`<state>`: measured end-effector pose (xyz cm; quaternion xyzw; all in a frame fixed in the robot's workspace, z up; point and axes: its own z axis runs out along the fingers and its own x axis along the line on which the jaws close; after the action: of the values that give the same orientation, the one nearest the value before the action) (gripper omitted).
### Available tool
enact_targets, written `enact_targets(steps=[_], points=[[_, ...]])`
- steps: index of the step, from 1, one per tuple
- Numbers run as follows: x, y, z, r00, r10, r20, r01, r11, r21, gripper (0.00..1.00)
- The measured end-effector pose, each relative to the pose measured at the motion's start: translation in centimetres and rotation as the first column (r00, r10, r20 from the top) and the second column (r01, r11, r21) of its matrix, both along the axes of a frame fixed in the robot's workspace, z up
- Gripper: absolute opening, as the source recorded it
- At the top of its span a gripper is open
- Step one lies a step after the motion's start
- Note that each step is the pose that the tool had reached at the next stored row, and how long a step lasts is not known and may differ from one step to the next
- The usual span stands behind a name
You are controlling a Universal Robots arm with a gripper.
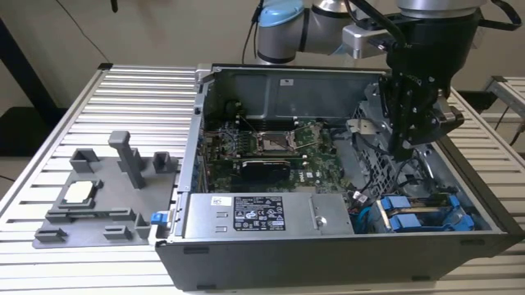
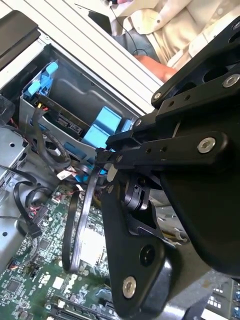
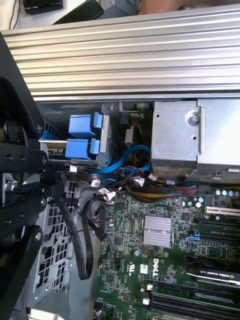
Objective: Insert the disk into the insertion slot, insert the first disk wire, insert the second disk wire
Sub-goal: 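Insert the first disk wire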
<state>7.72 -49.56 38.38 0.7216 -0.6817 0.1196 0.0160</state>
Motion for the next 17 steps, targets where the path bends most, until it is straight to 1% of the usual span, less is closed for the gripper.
enact_targets(steps=[2,3,4,5,14,17], points=[[0.0,0.0,0.0,1.0,0.0,0.0,0.0,1.0,-0.0027,0.24],[0.0,0.0,0.0,1.0,0.0,0.0,0.0,1.0,-0.0041,0.21],[0.0,0.0,0.0,1.0,0.0,0.0,0.0,1.0,-0.0054,0.21],[0.0,0.0,0.0,1.0,0.0,0.0,0.0,1.0,-0.0068,0.16],[0.0,0.0,0.0,1.0,0.0,0.0,0.0,0.9998,-0.0189,0.16],[0.07,0.0,0.01,1.0,0.0,-0.0001,0.0,0.9998,-0.0191,0.16]])
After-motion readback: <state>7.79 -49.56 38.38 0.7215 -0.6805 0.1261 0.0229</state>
